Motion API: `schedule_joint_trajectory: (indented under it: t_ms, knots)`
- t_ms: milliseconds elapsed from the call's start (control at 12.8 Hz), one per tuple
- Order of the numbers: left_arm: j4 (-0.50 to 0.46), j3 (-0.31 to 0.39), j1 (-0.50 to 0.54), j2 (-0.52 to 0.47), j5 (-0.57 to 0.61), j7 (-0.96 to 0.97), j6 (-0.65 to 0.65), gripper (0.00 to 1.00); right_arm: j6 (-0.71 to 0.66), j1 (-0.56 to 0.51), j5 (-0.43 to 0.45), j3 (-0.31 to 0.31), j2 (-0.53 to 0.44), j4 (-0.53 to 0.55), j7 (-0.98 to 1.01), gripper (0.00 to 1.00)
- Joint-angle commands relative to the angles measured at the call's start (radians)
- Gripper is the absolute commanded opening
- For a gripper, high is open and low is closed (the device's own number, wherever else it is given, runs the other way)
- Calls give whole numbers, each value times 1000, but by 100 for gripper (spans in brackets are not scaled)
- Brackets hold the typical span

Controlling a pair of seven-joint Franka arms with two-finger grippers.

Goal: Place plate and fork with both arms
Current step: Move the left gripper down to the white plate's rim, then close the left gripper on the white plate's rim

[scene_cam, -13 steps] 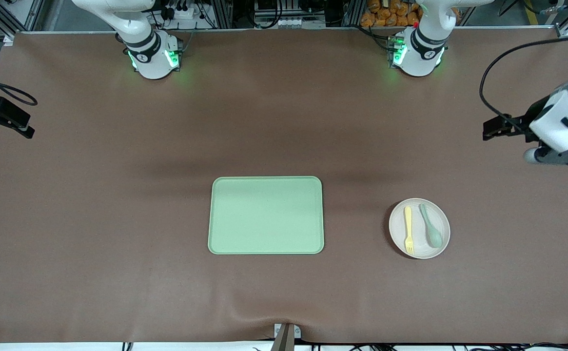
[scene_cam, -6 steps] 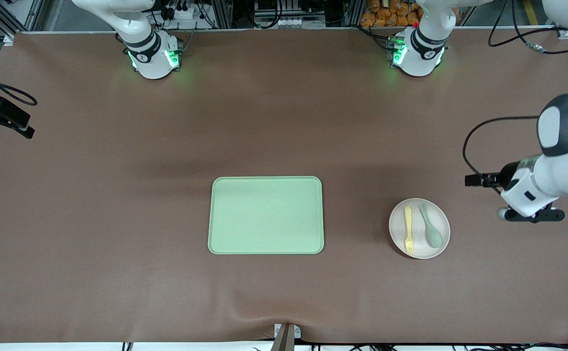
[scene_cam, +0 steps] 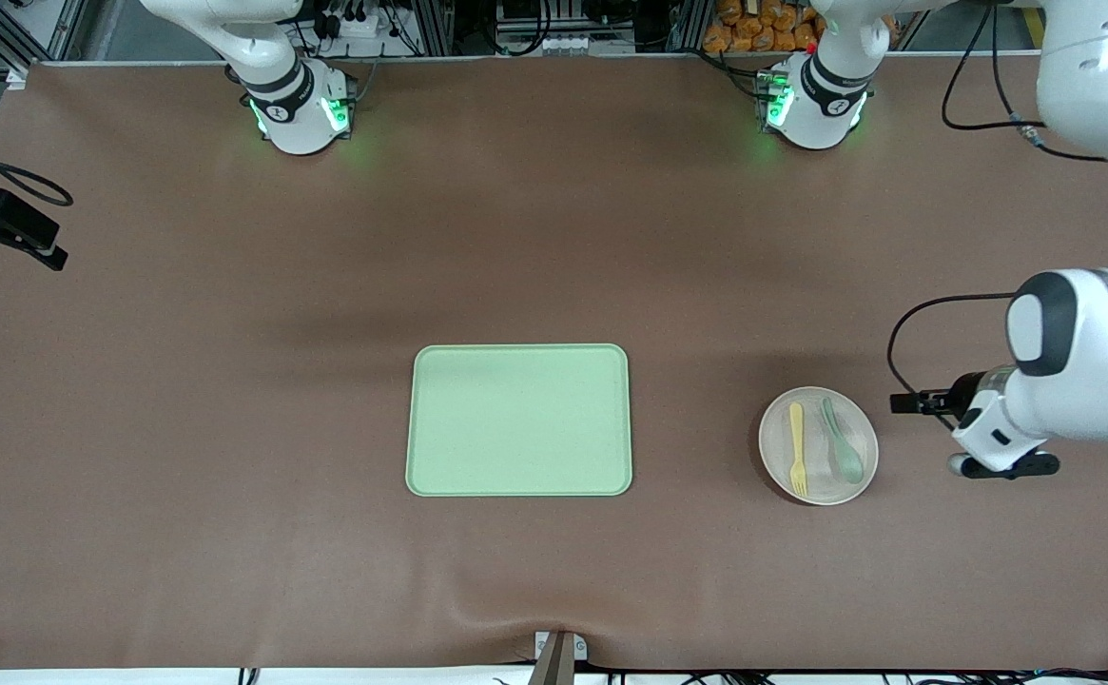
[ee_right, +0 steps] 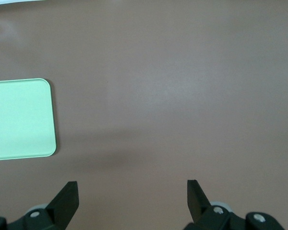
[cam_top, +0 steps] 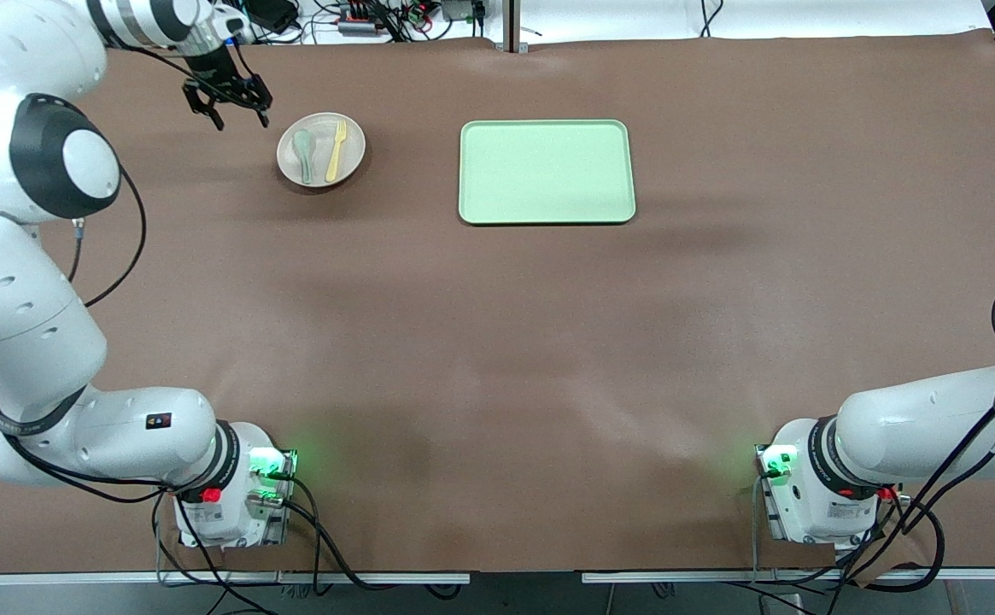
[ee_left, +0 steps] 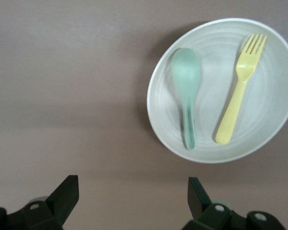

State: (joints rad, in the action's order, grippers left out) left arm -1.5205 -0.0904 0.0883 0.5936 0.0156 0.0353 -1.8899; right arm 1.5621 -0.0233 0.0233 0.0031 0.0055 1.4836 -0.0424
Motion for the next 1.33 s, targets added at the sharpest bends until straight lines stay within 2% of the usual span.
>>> schedule_joint_trajectory:
  t_ms: [0,391,783,1252]
  knots:
    - [14,0,-10,64,-9,17,-69,100,-10,-21,-5,14,1,-11,12,100]
    - [-26,0,-10,101,-8,104,-228,100,-10,-21,-5,14,2,-11,12,100]
    - [-44,0,-39,132,-5,188,-285,100,-10,-18,-5,14,2,-9,12,100]
    - [-109,0,-38,123,6,206,-285,100,-10,-20,-5,14,2,-11,12,100]
